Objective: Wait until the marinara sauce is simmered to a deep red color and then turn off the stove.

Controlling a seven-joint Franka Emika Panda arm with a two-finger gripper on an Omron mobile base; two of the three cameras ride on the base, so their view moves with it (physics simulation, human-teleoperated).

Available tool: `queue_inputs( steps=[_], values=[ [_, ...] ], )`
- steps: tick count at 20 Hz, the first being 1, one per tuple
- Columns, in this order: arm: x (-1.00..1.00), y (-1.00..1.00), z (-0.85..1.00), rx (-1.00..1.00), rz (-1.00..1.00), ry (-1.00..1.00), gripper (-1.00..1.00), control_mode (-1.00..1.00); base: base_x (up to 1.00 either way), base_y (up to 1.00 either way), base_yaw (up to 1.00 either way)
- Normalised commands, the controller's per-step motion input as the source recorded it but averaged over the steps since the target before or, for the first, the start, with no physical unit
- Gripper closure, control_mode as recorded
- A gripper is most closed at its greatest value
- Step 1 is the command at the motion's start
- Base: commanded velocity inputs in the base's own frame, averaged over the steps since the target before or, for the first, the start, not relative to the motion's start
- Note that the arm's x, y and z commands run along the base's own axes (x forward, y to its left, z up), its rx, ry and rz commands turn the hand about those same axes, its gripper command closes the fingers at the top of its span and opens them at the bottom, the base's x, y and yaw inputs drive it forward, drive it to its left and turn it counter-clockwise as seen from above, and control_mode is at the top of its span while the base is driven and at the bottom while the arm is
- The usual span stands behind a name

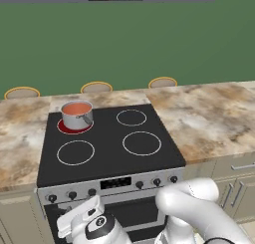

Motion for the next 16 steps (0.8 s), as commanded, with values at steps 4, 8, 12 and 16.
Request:
queue_inputs(
  steps=[4, 8, 12, 16],
  values=[
    [0.20, 0.01, -0.08, 0.00, 0.00, 0.00, -1.00, -1.00, 0.00, 0.00, 0.00],
    [0.24, 0.00, -0.13, 0.00, 0.00, 0.00, -1.00, -1.00, 0.00, 0.00, 0.00],
    [0.25, 0.00, -0.13, 0.00, 0.00, 0.00, -1.00, -1.00, 0.00, 0.00, 0.00],
    [0.23, 0.00, -0.16, 0.00, 0.00, 0.00, -1.00, -1.00, 0.00, 0.00, 0.00]
  ],
)
